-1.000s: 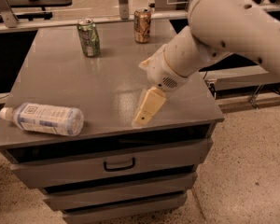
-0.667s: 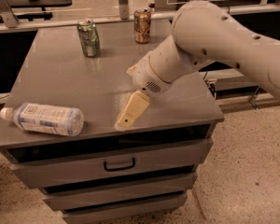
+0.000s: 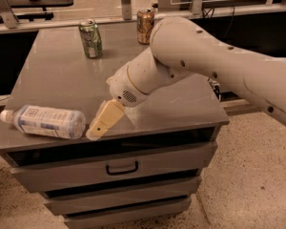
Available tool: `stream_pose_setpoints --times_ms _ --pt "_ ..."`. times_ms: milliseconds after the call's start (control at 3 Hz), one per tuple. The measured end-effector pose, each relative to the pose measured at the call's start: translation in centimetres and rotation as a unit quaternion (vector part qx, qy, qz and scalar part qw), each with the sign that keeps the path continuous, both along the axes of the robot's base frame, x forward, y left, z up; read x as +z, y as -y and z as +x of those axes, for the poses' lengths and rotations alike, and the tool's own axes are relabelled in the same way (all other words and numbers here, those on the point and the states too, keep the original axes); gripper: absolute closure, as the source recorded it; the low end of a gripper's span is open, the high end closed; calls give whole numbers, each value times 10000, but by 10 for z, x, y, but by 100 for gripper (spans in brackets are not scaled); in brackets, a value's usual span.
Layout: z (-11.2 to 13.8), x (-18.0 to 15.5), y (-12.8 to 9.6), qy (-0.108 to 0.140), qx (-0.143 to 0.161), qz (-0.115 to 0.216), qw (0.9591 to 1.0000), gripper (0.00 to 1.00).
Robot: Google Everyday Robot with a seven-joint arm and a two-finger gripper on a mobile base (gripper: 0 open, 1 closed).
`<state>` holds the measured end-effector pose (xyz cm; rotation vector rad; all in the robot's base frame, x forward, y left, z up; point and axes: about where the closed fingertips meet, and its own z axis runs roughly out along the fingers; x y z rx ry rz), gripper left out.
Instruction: Move blue plastic bottle near orange can
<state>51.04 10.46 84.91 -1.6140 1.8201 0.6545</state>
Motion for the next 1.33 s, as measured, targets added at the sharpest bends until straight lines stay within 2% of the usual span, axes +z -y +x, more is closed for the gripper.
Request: stream_pose_setpoints --times_ms 333,667,1000,1333 --pt "-13 1 -28 -42 3 203 9998 0" --pt "-27 3 -59 45 29 299 9995 2" --pt "-31 3 -72 99 -69 290 9995 24" --pt "-33 0 -77 54 -154 243 9996 47"
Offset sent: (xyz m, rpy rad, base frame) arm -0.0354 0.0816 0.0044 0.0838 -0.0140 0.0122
